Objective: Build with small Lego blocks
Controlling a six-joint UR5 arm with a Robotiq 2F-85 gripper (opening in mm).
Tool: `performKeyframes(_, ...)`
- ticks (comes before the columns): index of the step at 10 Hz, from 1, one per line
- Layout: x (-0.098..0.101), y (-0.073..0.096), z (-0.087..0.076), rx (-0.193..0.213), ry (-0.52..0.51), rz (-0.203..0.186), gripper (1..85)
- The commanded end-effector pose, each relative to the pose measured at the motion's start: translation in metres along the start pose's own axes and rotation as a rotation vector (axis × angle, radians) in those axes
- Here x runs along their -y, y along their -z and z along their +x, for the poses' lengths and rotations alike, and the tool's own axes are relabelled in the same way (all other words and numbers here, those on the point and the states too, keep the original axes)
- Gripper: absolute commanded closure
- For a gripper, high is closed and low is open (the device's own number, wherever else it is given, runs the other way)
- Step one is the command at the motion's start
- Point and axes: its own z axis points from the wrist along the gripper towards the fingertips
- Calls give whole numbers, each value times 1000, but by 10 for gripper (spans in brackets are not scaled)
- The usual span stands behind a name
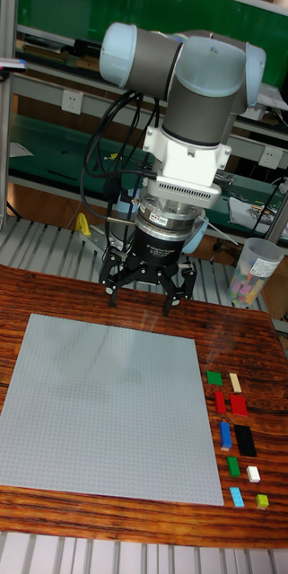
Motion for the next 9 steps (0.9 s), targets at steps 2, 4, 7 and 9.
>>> performKeyframes(2,11,1,-13,56,-252,46,843)
performKeyframes(4,12,0,-7,35,-252,50,843)
performKeyframes(7,9,0,-4,20,-223,43,843)
performKeyframes(9,11,0,-1,11,-205,50,843)
